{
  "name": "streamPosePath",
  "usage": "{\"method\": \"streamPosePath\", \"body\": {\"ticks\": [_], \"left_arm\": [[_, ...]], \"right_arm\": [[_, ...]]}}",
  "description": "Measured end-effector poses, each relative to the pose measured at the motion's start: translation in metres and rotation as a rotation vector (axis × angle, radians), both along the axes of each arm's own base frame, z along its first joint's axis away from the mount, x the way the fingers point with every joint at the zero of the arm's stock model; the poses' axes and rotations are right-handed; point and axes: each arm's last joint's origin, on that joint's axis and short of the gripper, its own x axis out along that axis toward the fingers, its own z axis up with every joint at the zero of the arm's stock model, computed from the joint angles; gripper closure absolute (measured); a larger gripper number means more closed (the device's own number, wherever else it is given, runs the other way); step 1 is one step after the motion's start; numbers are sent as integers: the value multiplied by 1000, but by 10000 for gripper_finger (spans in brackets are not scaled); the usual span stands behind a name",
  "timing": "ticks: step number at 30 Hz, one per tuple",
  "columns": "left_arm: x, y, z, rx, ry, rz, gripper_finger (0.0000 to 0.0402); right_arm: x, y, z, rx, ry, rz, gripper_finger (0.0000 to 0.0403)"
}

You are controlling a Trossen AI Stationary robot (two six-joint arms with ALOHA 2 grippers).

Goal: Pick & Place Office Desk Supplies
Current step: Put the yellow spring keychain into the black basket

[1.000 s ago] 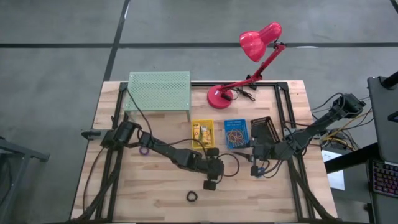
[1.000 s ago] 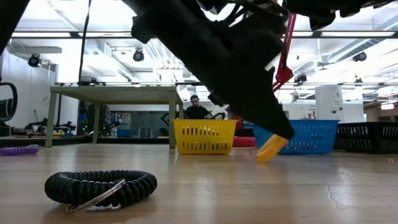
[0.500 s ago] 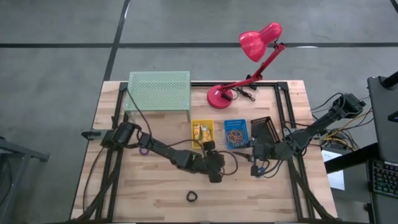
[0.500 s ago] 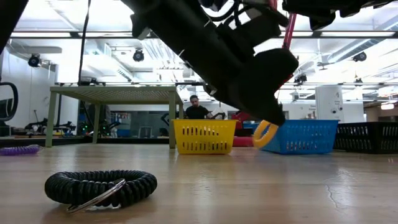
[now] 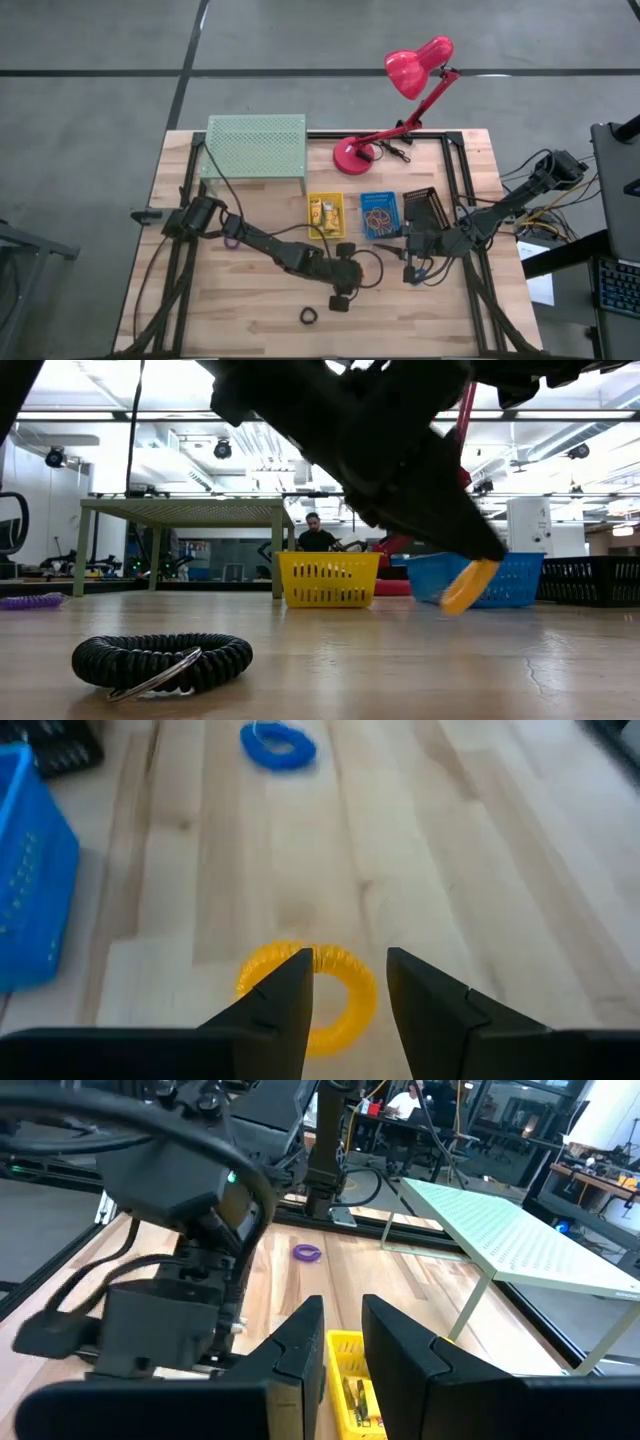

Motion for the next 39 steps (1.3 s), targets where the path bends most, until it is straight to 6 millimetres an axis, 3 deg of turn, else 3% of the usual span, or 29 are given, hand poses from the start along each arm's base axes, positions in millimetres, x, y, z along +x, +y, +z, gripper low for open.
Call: {"method": "streamPosePath", "body": {"ticks": [7,15,20,39], "left_arm": [[-10,13,-12,6,199,77,266],[-12,32,-8,-85,396,127,266],[-12,36,-7,-94,407,133,266],[-4,23,34,-71,418,116,266]], "right_arm": [[0,0,0,0,0,0,335],[0,0,0,0,0,0,335],[0,0,0,0,0,0,335],[0,0,0,0,-1,0,335]]}}
